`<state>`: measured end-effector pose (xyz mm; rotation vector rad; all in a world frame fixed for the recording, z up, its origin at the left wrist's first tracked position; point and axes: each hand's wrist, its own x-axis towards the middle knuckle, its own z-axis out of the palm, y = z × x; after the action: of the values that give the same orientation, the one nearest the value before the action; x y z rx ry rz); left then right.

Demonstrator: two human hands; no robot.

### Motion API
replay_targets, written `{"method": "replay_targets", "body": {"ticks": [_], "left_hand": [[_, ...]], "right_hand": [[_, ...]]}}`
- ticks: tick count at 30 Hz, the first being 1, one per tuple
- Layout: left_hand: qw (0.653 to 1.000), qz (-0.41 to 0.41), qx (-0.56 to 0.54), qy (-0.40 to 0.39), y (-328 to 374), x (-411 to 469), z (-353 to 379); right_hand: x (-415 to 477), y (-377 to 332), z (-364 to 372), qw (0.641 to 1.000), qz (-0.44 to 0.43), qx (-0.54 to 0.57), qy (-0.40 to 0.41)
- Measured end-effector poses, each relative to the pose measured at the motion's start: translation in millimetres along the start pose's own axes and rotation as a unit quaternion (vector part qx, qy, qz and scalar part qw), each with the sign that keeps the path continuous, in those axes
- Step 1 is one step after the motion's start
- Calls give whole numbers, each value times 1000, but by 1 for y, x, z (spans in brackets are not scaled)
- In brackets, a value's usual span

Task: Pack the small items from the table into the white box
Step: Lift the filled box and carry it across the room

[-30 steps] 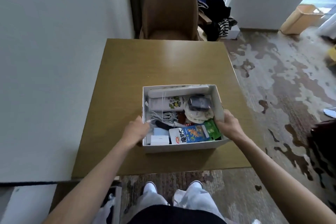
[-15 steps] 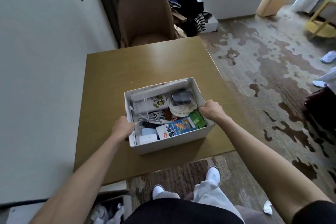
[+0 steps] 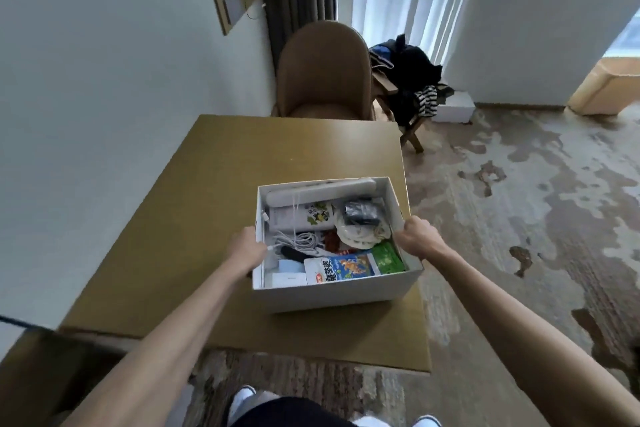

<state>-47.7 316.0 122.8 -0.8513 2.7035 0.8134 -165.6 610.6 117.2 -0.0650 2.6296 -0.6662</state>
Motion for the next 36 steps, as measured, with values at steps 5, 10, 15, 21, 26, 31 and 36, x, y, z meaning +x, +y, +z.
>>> {"method": "replay_targets", "body": {"ticks": [5,10,15,21,26,31,36], "left_hand": [[998,-39,-40,-1,91,-32,64],[999,-10,-42,-2,178,-36,107],[999,43,-20,8,253,-12,148],[994,107,11,-22,347,29,197],[986,139,47,-82,420,73,244],[972,172,70,-145,507,142,313],[954,202,79,-205,604,222,353]], "right_hand": [[19,86,-85,999,-25,-29,5],[29,160,-143,999,-8,-22,31],[38,233,-177,997,41,10,68],[56,305,-222,991,101,33,87],[95,362,-255,983,164,28,84],[168,428,-286,967,231,31,98],[250,474,-327,948,301,39,97]]}}
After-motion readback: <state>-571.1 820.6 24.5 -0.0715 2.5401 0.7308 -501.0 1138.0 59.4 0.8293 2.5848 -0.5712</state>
